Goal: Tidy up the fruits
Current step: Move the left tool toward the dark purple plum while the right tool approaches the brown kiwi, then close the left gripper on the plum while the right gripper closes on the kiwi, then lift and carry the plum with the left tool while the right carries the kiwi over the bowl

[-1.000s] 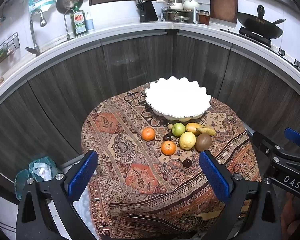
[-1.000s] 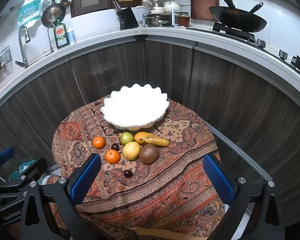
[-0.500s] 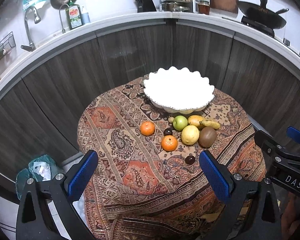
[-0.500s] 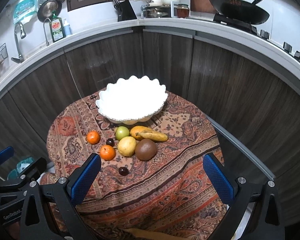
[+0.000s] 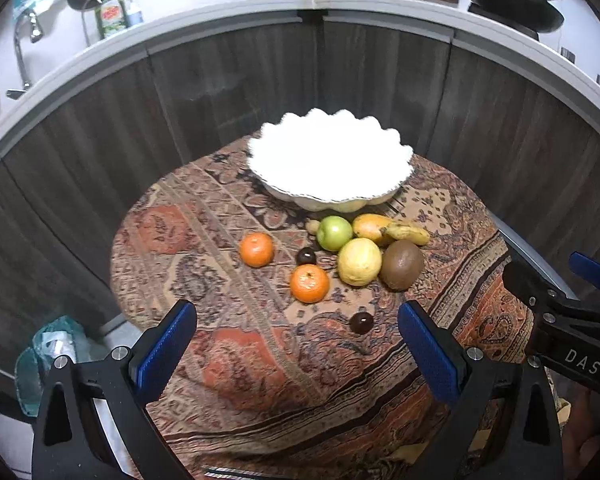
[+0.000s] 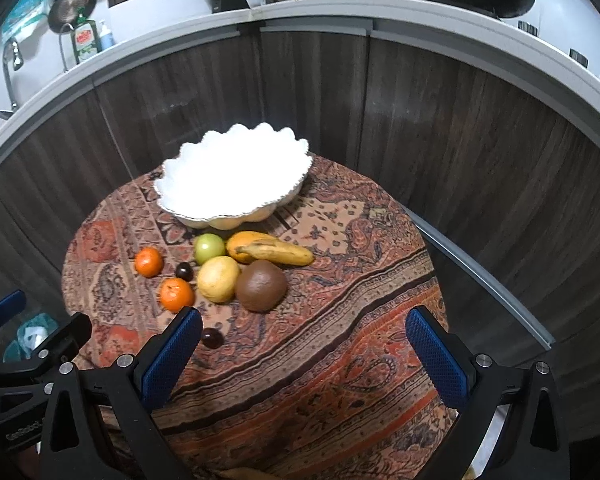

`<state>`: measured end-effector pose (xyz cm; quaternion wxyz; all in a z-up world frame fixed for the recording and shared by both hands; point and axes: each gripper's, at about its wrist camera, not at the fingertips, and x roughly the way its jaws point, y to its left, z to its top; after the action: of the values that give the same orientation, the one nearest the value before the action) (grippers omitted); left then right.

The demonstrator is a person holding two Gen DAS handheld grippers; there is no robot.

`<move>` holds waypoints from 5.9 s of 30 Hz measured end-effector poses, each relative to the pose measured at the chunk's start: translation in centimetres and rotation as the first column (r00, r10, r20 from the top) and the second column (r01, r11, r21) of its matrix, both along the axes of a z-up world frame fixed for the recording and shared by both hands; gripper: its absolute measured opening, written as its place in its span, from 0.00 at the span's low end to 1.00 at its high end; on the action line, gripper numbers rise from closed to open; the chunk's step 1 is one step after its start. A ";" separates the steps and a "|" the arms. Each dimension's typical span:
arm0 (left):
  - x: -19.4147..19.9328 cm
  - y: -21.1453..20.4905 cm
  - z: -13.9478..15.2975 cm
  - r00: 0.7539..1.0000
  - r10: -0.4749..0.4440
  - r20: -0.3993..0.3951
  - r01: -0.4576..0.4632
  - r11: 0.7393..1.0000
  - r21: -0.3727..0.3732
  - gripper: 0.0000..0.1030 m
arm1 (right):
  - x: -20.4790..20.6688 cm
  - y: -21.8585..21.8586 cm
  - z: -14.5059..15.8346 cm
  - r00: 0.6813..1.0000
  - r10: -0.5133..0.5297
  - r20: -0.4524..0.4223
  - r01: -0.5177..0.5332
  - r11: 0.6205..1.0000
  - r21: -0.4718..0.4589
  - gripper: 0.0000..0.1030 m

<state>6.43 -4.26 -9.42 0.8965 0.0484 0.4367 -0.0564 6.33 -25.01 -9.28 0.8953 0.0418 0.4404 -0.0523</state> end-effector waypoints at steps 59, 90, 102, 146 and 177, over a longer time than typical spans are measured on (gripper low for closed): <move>4.6 -4.3 -12.9 0.978 -0.138 -0.154 0.136 0.990 -0.020 0.27 | 4.1 -2.0 -10.2 0.990 -0.035 -0.136 0.030 0.999 -0.039 1.00; 7.5 -0.7 -12.9 0.989 -0.018 -0.149 0.009 0.998 -0.059 0.27 | 12.1 5.6 -14.4 0.844 0.460 -0.275 -0.501 0.860 -0.099 0.87; 7.7 -0.5 -12.9 0.989 -0.013 -0.150 0.005 0.999 -0.051 0.27 | 12.1 5.5 -15.4 0.845 0.468 -0.258 -0.491 0.870 -0.030 0.63; 14.3 -0.7 -0.1 0.997 -0.045 0.055 0.048 0.997 -0.058 0.27 | 15.8 3.1 -1.1 0.966 0.259 -0.004 -0.259 0.966 0.029 0.63; 28.8 -1.2 -6.8 0.998 -0.070 0.008 0.070 0.997 -0.020 0.27 | 28.6 3.6 -7.2 0.981 0.179 -0.075 -0.178 0.984 0.013 0.63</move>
<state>35.18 -5.44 -16.27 0.8961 0.0547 0.4307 -0.0920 34.90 -21.41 -16.44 0.8790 0.0031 0.4761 0.0280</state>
